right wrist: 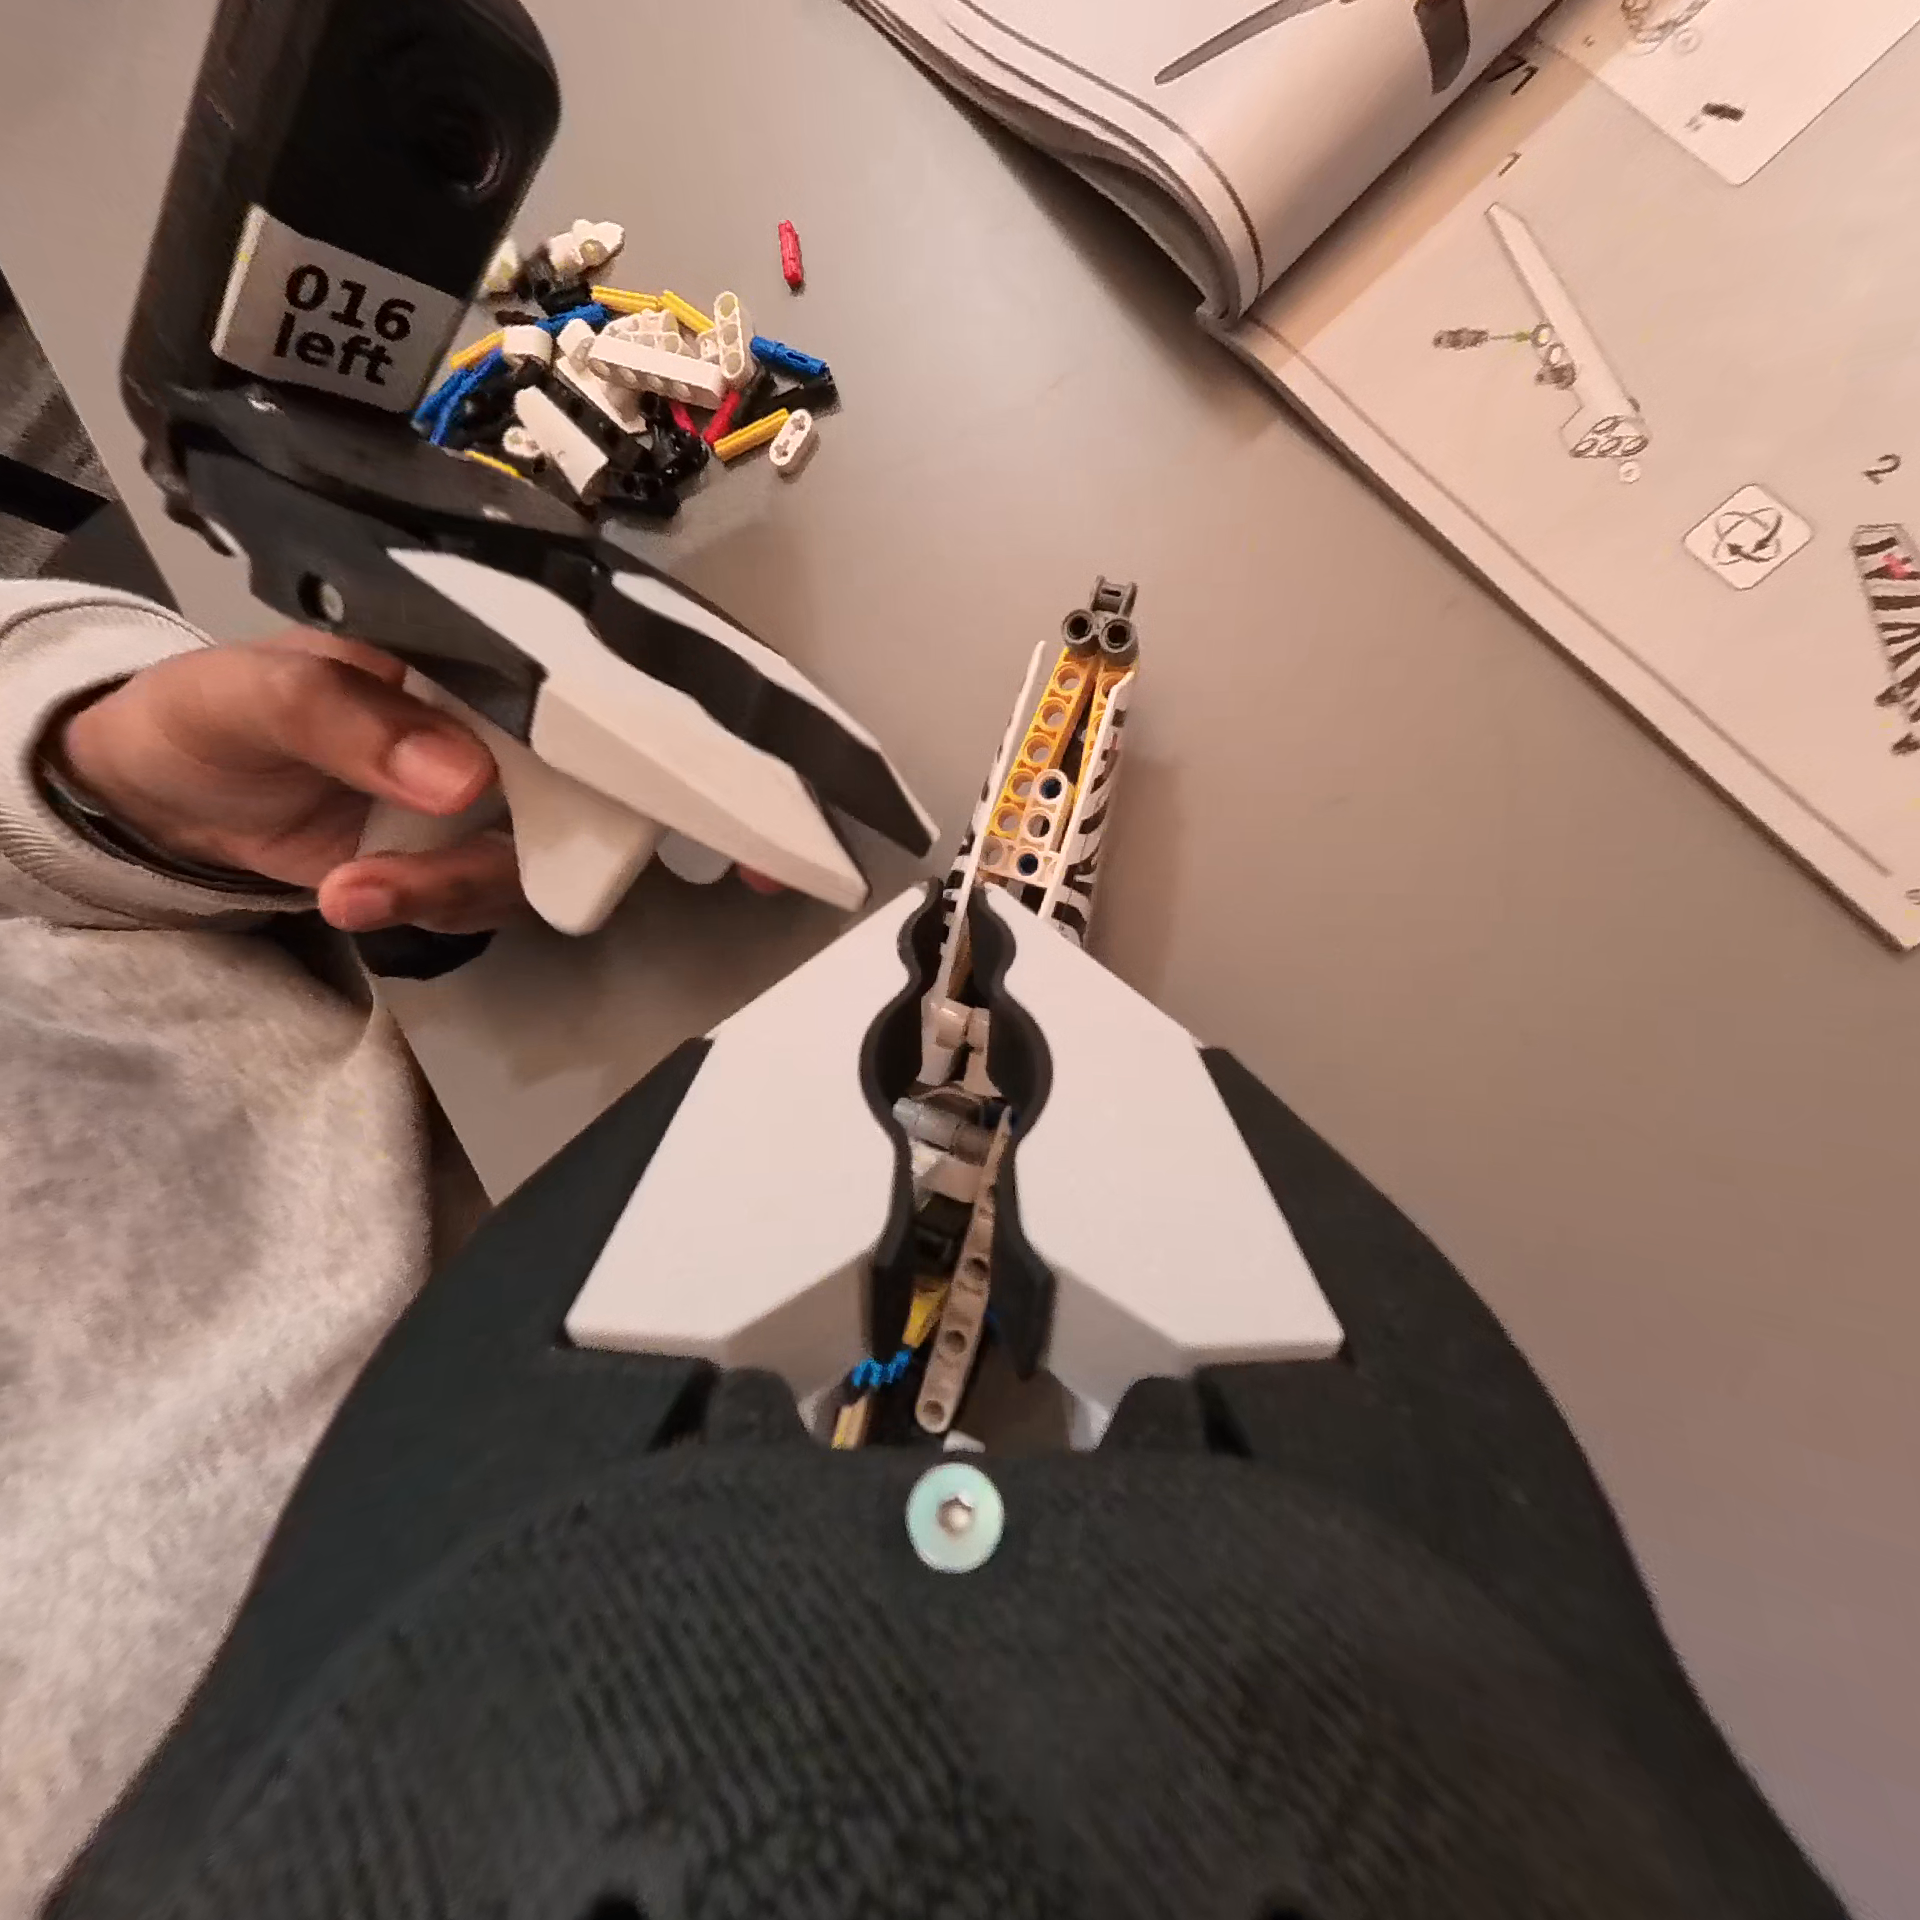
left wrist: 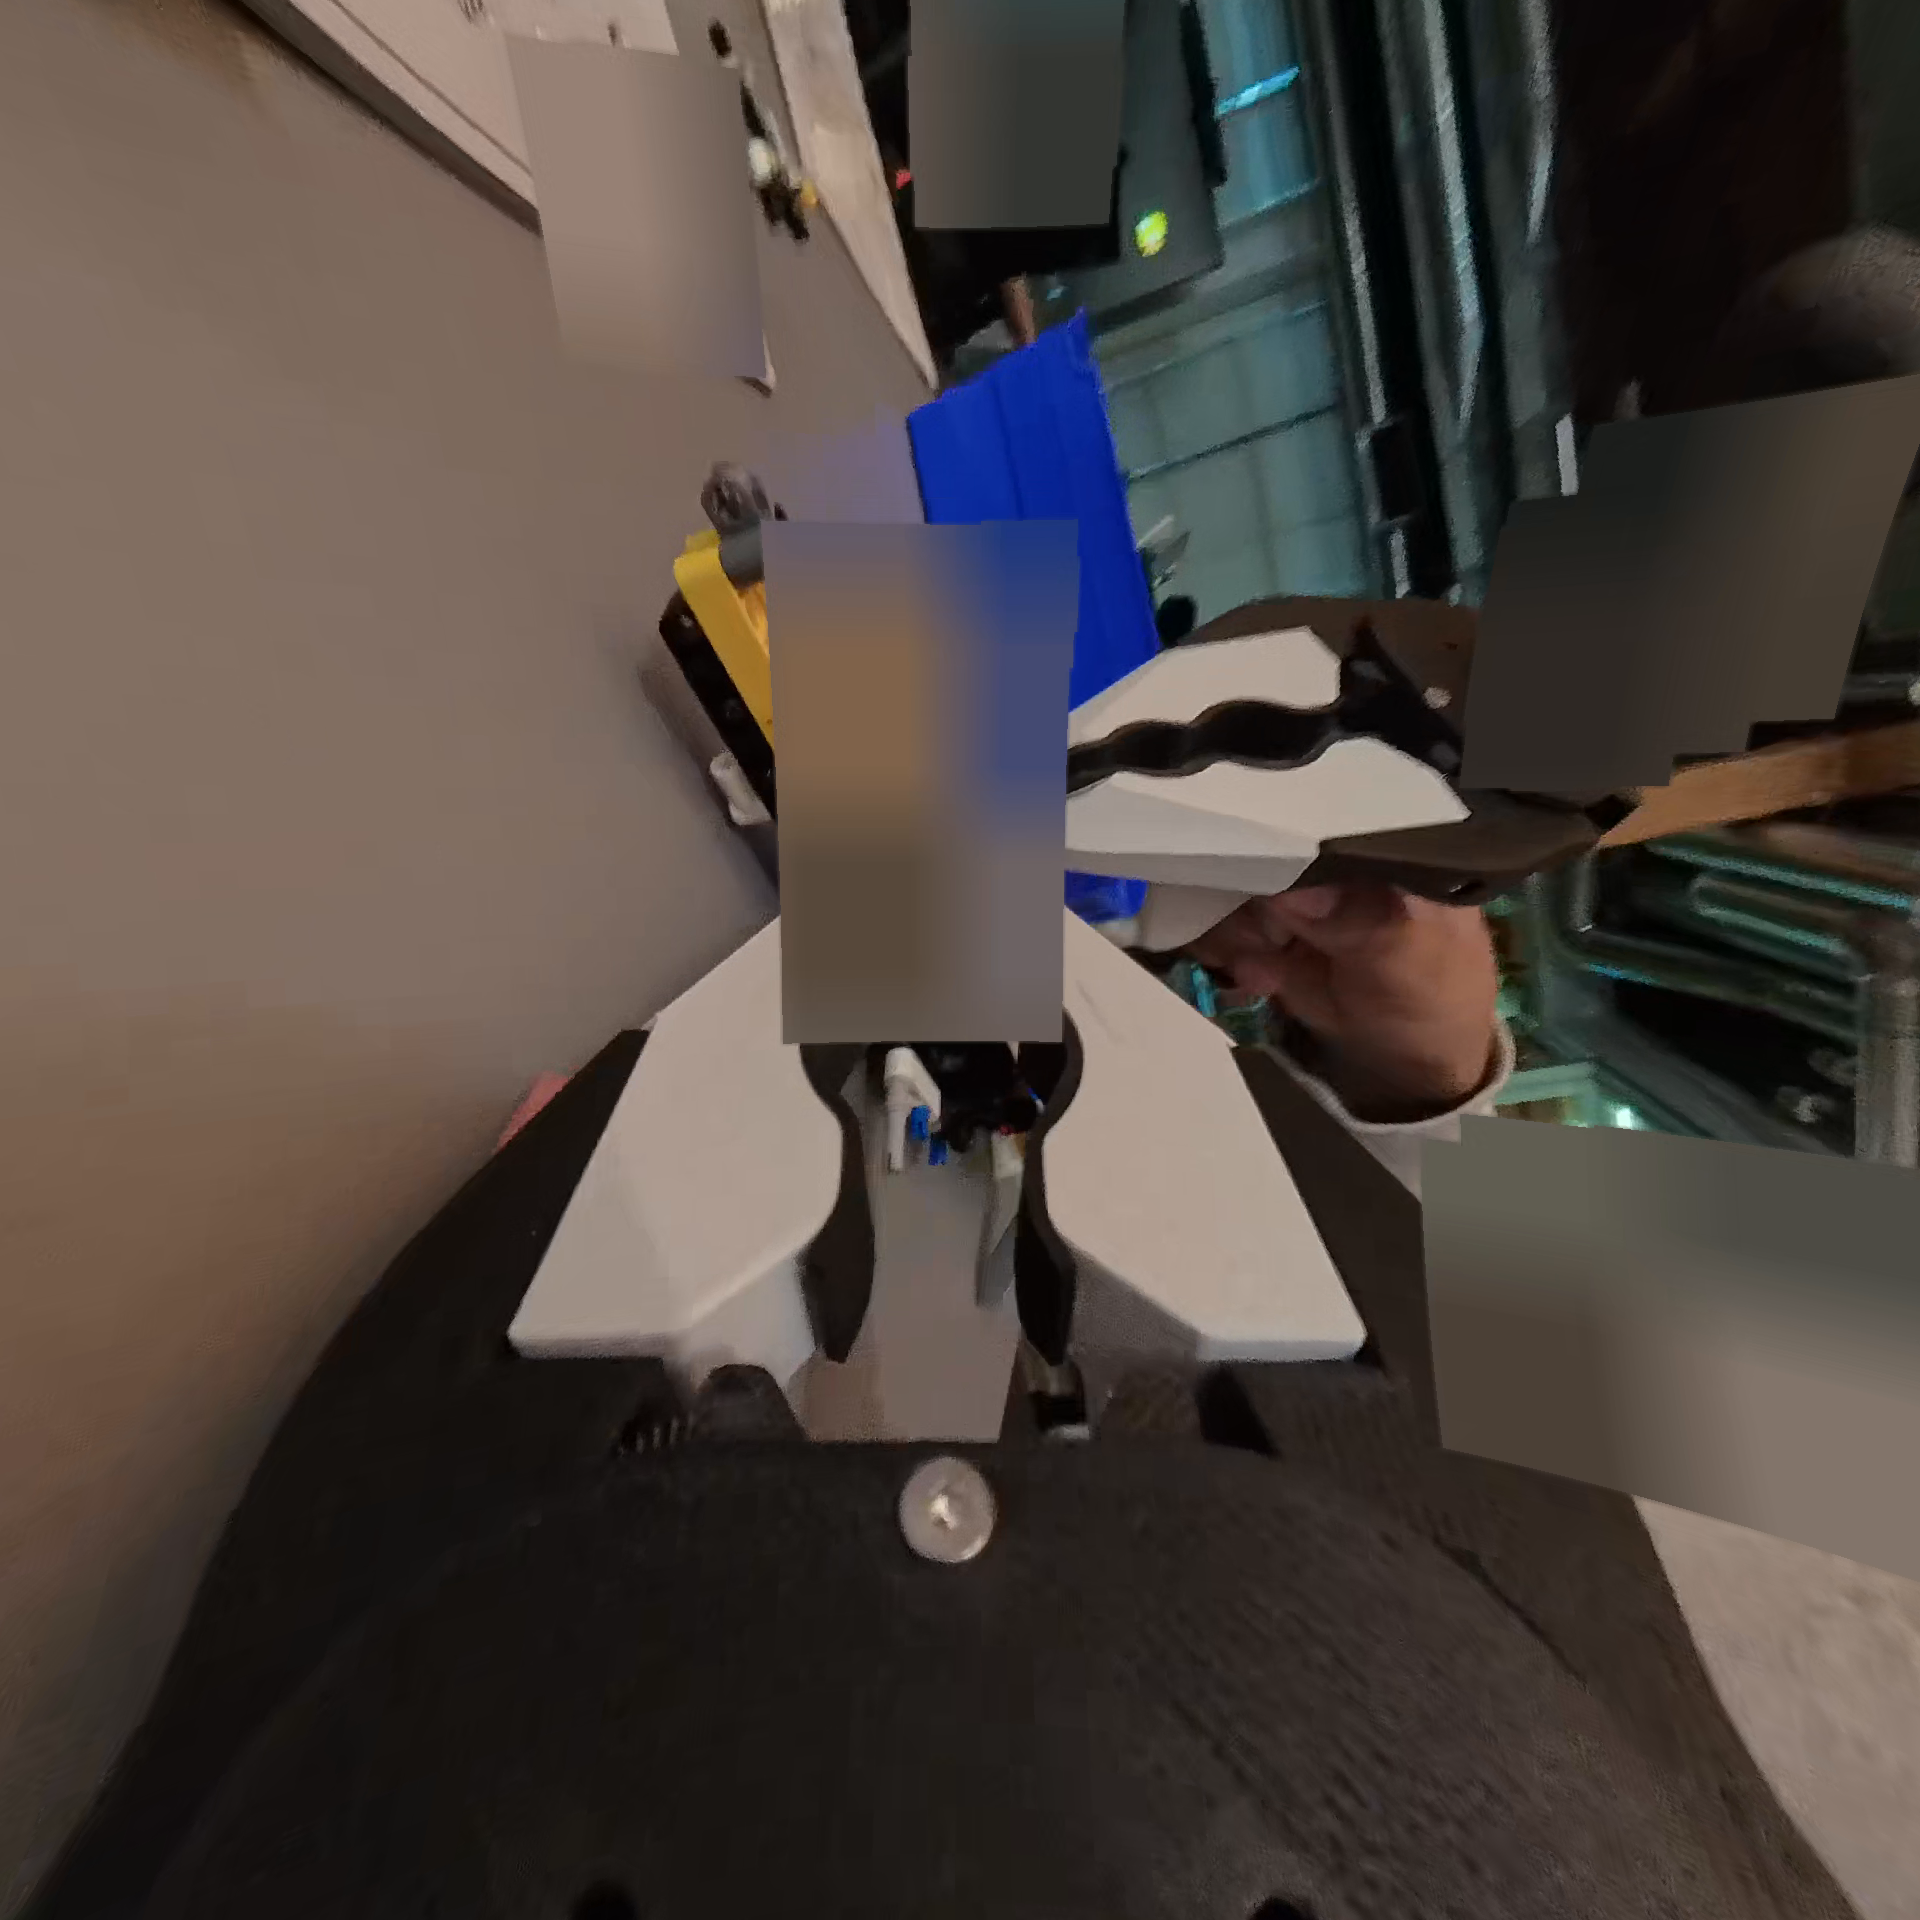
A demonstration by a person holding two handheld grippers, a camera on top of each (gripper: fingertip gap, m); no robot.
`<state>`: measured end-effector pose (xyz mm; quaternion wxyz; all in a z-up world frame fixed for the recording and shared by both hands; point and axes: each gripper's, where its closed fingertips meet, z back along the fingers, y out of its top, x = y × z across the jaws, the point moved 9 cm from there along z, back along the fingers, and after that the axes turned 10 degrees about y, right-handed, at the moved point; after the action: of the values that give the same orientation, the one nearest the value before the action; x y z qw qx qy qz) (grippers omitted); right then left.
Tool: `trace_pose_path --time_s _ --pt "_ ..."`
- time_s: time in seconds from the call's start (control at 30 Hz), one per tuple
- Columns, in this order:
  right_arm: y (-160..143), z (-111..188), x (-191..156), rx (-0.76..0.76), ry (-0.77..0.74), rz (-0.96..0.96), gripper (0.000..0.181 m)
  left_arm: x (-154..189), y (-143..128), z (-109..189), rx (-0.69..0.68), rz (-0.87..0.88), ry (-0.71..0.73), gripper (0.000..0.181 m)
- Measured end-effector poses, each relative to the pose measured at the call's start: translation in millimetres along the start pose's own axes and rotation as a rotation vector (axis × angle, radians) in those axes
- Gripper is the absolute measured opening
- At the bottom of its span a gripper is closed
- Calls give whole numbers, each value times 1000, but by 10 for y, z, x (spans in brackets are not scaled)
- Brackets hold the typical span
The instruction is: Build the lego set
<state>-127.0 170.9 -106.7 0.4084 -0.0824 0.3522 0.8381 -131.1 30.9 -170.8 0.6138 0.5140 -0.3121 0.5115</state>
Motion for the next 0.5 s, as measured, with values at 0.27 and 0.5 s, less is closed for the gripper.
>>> trace_pose_path --time_s 0.27,0.5 --pt "-23 24 -6 9 0 27 3 115 -128 -155 -56 -199 278 26" --pt "-108 67 72 71 67 40 3 52 -52 -172 -62 -148 170 24"
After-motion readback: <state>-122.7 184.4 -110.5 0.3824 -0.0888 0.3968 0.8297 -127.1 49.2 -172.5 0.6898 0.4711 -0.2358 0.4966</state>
